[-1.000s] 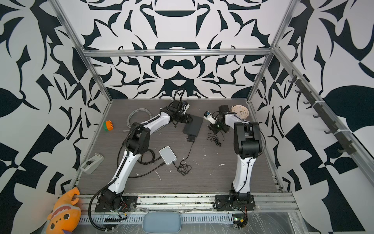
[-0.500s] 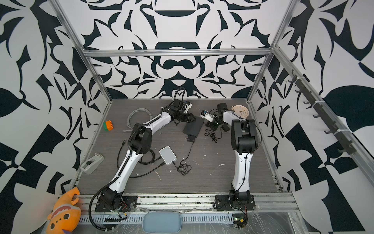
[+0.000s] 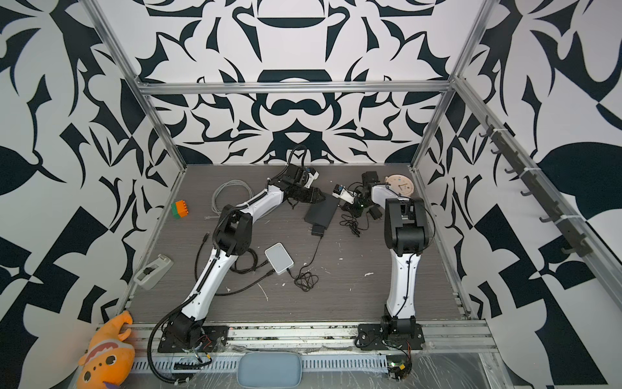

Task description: Insert the plug into the switch port

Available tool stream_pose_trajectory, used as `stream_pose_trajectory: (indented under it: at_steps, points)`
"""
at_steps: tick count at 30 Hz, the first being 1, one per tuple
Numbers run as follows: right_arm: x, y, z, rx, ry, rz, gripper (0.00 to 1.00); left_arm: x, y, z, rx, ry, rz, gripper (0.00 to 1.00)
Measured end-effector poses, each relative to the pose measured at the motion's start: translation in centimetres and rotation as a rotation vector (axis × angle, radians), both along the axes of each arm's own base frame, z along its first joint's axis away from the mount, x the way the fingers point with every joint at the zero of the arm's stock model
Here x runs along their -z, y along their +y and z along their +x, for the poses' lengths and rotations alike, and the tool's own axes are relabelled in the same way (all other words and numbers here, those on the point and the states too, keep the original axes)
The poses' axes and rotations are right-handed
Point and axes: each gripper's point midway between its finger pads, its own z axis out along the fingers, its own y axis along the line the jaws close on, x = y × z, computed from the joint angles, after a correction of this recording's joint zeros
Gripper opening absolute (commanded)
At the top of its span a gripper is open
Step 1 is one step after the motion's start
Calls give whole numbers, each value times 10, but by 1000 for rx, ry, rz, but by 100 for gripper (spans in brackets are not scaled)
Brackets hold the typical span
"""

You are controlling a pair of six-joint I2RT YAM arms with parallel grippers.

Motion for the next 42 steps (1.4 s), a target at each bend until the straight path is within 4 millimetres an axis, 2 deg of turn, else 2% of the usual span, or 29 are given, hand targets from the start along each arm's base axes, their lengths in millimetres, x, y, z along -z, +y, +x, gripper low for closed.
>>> stream_pose_trajectory:
  at_steps: [18, 42]
  points:
    - [0, 1, -2, -39, -12, -5, 0, 1, -1, -9, 74, -9, -3, 53]
    - [-2, 6, -1, 26, 21, 44, 0, 3, -3, -12, 114, -43, -4, 51]
